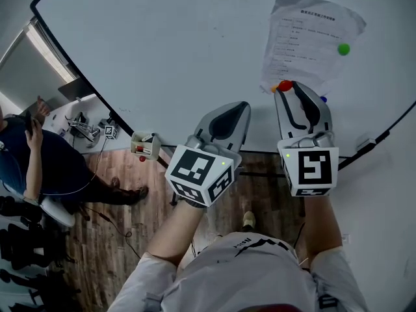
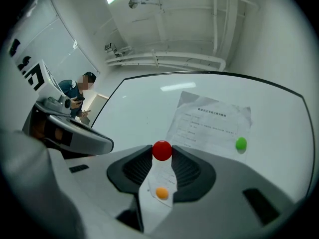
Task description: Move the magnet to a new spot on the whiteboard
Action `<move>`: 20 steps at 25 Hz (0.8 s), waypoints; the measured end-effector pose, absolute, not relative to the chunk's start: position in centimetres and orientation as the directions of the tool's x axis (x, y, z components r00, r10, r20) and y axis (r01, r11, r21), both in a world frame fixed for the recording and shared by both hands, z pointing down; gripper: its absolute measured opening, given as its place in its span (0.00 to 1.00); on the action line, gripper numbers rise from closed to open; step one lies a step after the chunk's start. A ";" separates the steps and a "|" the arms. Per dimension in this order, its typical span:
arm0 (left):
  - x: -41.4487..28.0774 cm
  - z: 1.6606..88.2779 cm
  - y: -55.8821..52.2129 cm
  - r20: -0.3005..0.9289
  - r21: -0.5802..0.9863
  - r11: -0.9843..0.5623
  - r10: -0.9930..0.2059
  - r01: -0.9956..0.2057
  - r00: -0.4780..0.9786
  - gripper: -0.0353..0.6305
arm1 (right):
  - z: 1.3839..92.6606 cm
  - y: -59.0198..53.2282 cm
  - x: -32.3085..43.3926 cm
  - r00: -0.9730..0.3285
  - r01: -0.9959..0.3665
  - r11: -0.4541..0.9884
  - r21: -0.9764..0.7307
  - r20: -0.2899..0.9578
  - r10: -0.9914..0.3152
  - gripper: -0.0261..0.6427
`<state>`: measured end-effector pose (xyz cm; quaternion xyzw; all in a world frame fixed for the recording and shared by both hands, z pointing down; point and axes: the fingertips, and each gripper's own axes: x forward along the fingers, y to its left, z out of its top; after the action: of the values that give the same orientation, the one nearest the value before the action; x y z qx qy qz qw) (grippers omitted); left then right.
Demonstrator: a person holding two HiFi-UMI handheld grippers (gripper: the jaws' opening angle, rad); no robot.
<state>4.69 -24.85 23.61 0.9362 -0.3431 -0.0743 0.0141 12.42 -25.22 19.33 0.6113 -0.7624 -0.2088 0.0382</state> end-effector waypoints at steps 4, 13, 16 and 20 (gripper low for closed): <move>5.7 21.7 -25.9 -0.141 0.058 -0.772 -0.635 -0.633 0.760 0.07 | 17.4 -26.4 13.0 -0.255 -0.913 0.166 0.372 -0.204 -0.945 0.23; 7.3 18.1 -27.2 -0.181 0.014 -0.777 -0.621 -0.629 0.763 0.07 | 12.4 -28.8 13.6 -0.263 -0.899 0.131 0.417 -0.278 -0.924 0.23; 7.4 17.1 -27.8 -0.196 0.003 -0.777 -0.618 -0.630 0.761 0.07 | 11.4 -29.6 13.7 -0.262 -0.896 0.119 0.428 -0.293 -0.919 0.23; 7.3 16.5 -28.4 -0.207 -0.004 -0.772 -0.621 -0.635 0.756 0.07 | 10.6 -30.7 13.7 -0.257 -0.889 0.102 0.446 -0.302 -0.918 0.23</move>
<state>7.29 -28.45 16.53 0.9363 -0.3354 -0.0973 -0.0371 13.73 -30.68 10.63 0.6090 -0.7419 -0.2793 0.0260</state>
